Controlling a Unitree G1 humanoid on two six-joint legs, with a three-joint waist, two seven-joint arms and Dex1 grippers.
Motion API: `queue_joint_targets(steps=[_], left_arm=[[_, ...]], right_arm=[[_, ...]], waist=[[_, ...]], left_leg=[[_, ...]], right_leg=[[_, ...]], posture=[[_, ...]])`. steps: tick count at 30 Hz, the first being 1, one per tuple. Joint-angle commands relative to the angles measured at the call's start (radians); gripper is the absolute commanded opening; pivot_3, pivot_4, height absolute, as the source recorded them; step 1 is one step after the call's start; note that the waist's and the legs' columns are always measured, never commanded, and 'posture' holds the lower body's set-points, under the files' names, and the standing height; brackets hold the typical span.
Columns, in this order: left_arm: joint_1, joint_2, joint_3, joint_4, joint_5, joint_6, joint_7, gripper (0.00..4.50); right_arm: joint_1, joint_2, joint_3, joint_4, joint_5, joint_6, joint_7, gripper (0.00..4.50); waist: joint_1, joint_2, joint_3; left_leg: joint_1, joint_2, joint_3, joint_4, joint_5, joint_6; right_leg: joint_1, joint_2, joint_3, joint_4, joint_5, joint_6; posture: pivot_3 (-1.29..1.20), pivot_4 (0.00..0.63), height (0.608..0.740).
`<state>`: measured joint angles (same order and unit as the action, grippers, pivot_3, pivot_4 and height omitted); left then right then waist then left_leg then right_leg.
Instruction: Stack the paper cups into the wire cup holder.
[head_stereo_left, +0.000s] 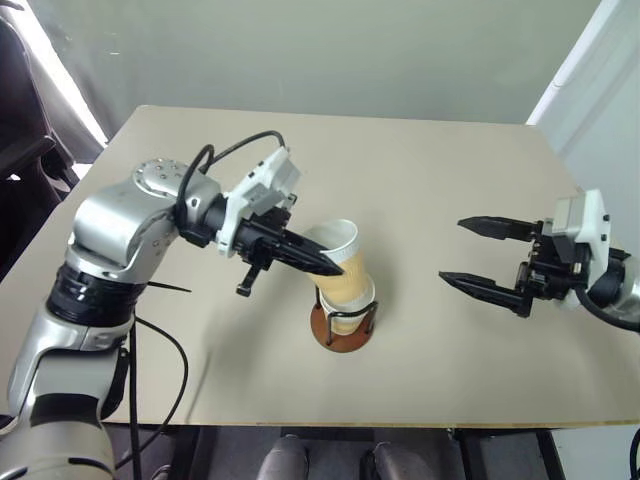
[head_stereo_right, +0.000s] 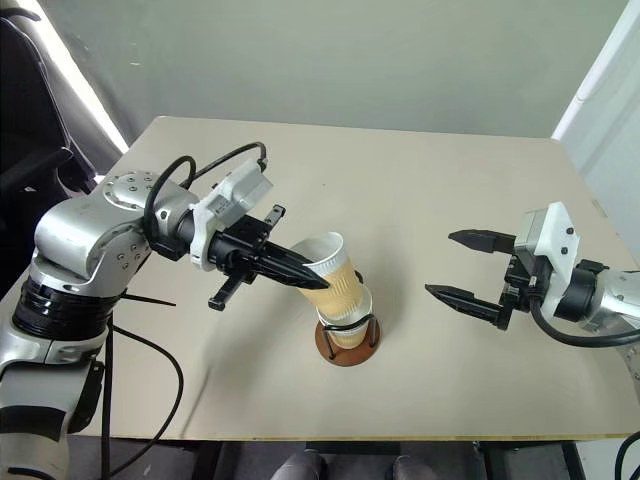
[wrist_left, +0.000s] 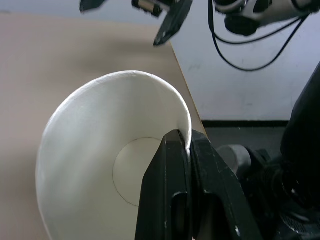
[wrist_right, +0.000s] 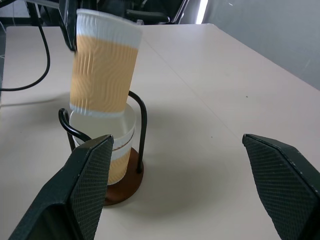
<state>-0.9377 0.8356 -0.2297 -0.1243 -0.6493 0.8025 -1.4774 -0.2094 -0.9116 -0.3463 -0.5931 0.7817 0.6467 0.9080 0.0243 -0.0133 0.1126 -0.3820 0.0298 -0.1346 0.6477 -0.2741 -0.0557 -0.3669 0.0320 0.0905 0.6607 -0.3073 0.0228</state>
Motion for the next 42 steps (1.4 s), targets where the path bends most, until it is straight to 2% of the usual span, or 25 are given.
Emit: queue_joint_targets(steps=[1, 9, 10, 13, 21, 23, 28, 32, 35, 36, 38, 42], left_arm=[[-0.004, -0.005, -0.009, -0.025, 0.045, -0.043, 0.004, 0.02], [-0.002, -0.065, -0.029, -0.054, 0.069, -0.029, 0.043, 0.02], [-0.004, -0.068, -0.028, -0.054, 0.068, -0.025, 0.046, 0.21], [-0.007, -0.071, -0.024, -0.055, 0.067, -0.019, 0.053, 0.91], [0.005, -0.063, -0.003, -0.08, 0.059, 0.002, 0.084, 3.86], [0.005, -0.072, 0.011, -0.08, 0.062, -0.006, 0.111, 4.47], [0.0, -0.094, 0.103, -0.061, 0.023, 0.012, 0.193, 4.47], [0.082, -0.037, 0.251, -0.077, -0.067, 0.124, 0.252, 4.47], [0.276, 0.06, 0.394, -0.104, -0.085, 0.146, 0.27, 4.47], [0.371, 0.08, 0.477, -0.099, -0.102, 0.157, 0.277, 4.47], [0.536, 0.108, 0.608, -0.096, -0.127, 0.17, 0.277, 4.47], [0.759, 0.112, 0.765, -0.11, -0.191, 0.186, 0.258, 4.47]], right_arm=[[0.001, -0.015, -0.048, -0.026, 0.019, -0.004, -0.016, 4.19], [0.012, -0.023, -0.053, -0.021, 0.02, -0.009, -0.015, 4.19], [0.013, -0.024, -0.053, -0.02, 0.02, -0.01, -0.014, 4.19], [0.01, -0.026, -0.046, -0.014, 0.018, -0.014, -0.013, 4.19], [-0.018, -0.019, -0.003, 0.025, -0.006, -0.036, -0.003, 4.19], [-0.029, -0.017, 0.012, 0.038, -0.014, -0.043, 0.002, 4.19], [-0.055, -0.012, 0.051, 0.076, -0.033, -0.063, 0.02, 4.19], [-0.085, -0.01, 0.107, 0.167, -0.078, -0.089, 0.056, 4.19], [-0.105, -0.007, 0.145, 0.296, -0.134, -0.128, 0.097, 4.19], [-0.114, -0.009, 0.158, 0.361, -0.161, -0.15, 0.117, 4.19], [-0.133, -0.015, 0.181, 0.48, -0.215, -0.194, 0.153, 4.19], [-0.167, -0.024, 0.206, 0.622, -0.269, -0.258, 0.233, 4.19]], waist=[[0.0, 0.0, 0.0], [0.002, 0.0, 0.0], [0.002, 0.0, 0.0], [0.002, 0.0, 0.0], [0.003, 0.0, 0.0], [0.003, 0.0, 0.0], [0.003, 0.0, 0.0], [-0.001, 0.0, 0.0], [-0.017, 0.001, -0.001], [-0.019, 0.001, -0.001], [-0.023, 0.001, -0.001], [-0.009, -0.001, -0.001]], left_leg=[[0.0, 0.0, 0.0, 0.0, 0.0, 0.0], [0.0, 0.0, 0.001, 0.0, 0.0, 0.0], [0.0, 0.0, 0.001, 0.0, 0.0, 0.0], [0.0, 0.0, 0.001, 0.0, 0.0, 0.0], [0.0, 0.0, 0.001, 0.0, 0.0, 0.0], [0.0, 0.0, 0.001, 0.0, 0.0, 0.0], [0.0, 0.0, 0.001, 0.001, 0.0, 0.0], [0.0, 0.0, 0.002, 0.001, 0.0, 0.0], [0.002, 0.0, 0.003, -0.001, 0.0, 0.0], [0.002, 0.001, 0.004, -0.001, 0.0, 0.0], [0.002, 0.001, 0.004, -0.002, 0.0, 0.0], [0.0, 0.001, 0.003, -0.002, 0.0, 0.0]], right_leg=[[0.0, 0.0, 0.0, 0.0, 0.0, 0.0], [0.0, 0.0, 0.0, 0.0, 0.0, 0.0], [0.0, 0.0, 0.0, 0.0, 0.0, 0.0], [0.0, 0.0, 0.0, 0.0, 0.0, 0.0], [0.0, 0.0, 0.0, 0.0, 0.0, 0.0], [0.0, 0.0, 0.0, 0.0, 0.0, 0.0], [0.0, 0.0, 0.0, 0.001, 0.0, 0.0], [0.0, 0.0, 0.0, 0.001, 0.0, 0.0], [0.0, 0.0, 0.003, 0.001, 0.0, 0.0], [-0.001, 0.0, 0.003, 0.002, 0.0, 0.0], [-0.002, 0.0, 0.004, 0.002, 0.0, 0.001], [-0.005, 0.0, 0.005, 0.003, 0.0, 0.001]], posture=[[0.0, 0.15, 0.74], [0.0, 0.15, 0.74], [0.0, 0.15, 0.74], [0.0, 0.15, 0.74], [0.0, 0.15, 0.74], [0.0, 0.15, 0.74], [0.0, 0.15, 0.74], [0.0, 0.15, 0.74], [0.0, 0.15, 0.74], [0.0, 0.15, 0.74], [0.0, 0.15, 0.74], [0.0, 0.15, 0.74]])
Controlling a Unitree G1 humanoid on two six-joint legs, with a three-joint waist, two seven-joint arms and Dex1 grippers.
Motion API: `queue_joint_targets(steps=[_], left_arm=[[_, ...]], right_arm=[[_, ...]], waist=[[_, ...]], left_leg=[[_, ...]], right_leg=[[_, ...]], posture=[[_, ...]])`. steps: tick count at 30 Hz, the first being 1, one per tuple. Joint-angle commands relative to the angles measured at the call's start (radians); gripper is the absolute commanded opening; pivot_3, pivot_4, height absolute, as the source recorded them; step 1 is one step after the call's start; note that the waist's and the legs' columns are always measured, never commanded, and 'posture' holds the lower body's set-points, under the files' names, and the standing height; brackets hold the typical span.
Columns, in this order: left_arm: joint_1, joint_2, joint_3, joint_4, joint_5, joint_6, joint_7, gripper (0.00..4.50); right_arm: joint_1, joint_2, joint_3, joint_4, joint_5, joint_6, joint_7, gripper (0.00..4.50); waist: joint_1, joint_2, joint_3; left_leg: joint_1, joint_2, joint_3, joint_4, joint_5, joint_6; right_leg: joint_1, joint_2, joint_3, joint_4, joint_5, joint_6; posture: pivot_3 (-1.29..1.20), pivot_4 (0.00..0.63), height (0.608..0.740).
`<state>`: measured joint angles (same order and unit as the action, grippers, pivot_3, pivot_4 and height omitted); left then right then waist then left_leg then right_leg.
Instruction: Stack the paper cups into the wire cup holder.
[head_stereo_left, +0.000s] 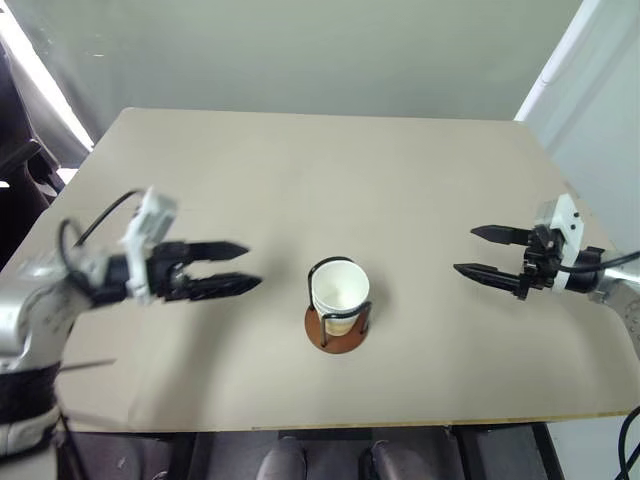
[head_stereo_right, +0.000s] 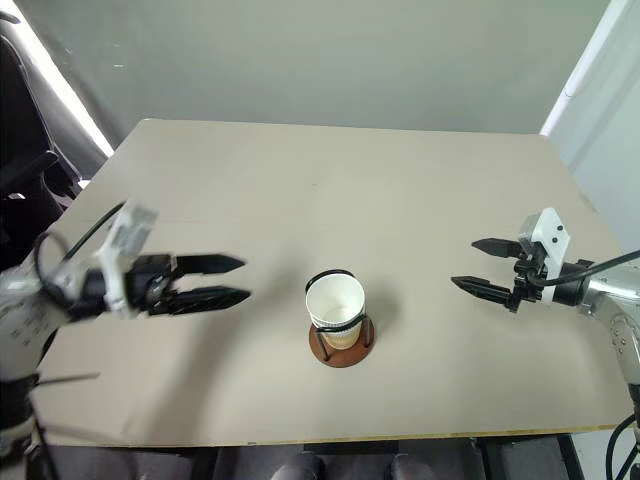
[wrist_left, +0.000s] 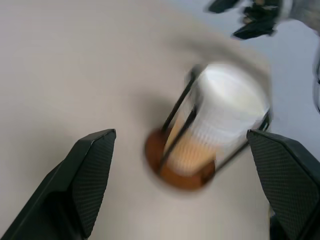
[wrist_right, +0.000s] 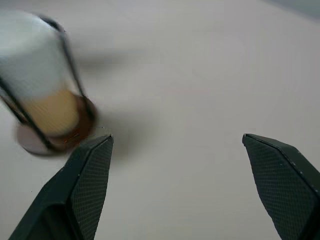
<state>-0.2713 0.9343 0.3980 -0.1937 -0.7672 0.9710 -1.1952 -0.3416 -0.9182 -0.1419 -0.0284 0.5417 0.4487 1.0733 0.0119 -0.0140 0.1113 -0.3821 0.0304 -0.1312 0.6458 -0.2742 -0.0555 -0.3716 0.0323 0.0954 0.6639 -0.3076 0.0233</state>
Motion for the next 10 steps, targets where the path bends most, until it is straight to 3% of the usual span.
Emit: queue_joint_targets(steps=[1, 10], left_arm=[[0.15, 0.015, 0.169, -0.065, -0.105, 0.04, -0.041, 4.47], [0.363, 0.059, 0.298, -0.194, -0.25, 0.093, -0.053, 4.47]], right_arm=[[-0.041, -0.021, 0.008, 0.071, -0.032, -0.072, 0.099, 4.19], [-0.08, -0.037, 0.035, -0.041, 0.024, -0.033, 0.27, 4.19]], waist=[[0.005, 0.001, 0.0], [0.014, 0.0, 0.0]], left_leg=[[0.0, 0.0, 0.0, 0.0, 0.0, 0.0], [0.003, 0.0, 0.001, 0.001, 0.0, 0.0]], right_leg=[[0.0, 0.0, 0.0, 0.0, 0.0, 0.0], [0.004, 0.001, 0.001, 0.001, 0.0, 0.0]], posture=[[0.0, 0.15, 0.74], [0.0, 0.15, 0.74]])
